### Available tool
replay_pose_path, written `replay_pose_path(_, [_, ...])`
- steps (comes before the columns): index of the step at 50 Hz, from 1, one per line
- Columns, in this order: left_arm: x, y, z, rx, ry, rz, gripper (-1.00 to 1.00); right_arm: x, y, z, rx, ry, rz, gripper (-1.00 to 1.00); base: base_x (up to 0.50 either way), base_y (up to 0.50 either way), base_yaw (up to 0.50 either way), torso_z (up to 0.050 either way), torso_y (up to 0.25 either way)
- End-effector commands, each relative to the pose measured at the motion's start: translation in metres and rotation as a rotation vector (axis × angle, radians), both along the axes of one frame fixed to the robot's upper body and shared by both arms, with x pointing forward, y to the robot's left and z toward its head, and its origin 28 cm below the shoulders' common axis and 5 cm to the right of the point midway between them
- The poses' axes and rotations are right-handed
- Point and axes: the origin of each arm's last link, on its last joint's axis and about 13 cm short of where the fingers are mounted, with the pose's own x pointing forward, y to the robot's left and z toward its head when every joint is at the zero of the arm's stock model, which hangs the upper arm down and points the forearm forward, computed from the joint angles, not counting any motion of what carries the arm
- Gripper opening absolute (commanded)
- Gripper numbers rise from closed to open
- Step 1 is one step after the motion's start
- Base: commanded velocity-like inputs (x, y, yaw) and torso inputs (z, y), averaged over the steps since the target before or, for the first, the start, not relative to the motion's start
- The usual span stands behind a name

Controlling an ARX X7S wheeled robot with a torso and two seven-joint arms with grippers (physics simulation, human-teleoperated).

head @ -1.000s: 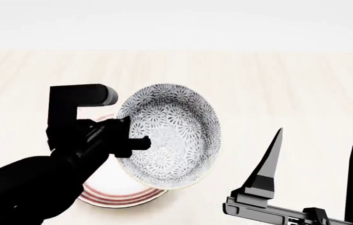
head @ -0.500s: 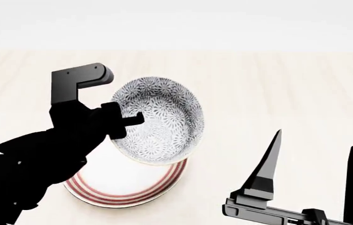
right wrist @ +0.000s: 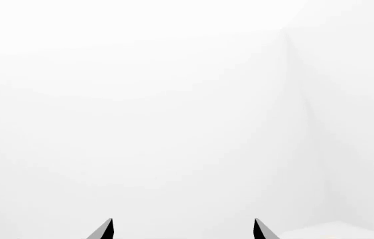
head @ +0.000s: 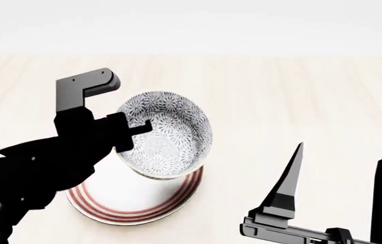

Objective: Put the bowl on the plate.

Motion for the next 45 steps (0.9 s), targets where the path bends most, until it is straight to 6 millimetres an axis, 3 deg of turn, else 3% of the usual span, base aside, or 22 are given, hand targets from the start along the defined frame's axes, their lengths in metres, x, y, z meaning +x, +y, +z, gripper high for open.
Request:
replay_pose_path(1, [0.005, 0.002, 0.008, -0.024, -0.004, 0.04, -1.0, 0.001, -0.001, -0.001, -0.009, -0.008, -0.006, 1.0, 0.0, 0.0, 0.0, 0.0, 0.0])
replay_pose_path(45, [0.001, 0.008, -0.01, 0.047, 0.027, 0.077, -1.0, 0.0, 0.002, -0.006, -0.017, 0.008, 0.012, 1.0, 0.0, 0.0, 0.0, 0.0, 0.0])
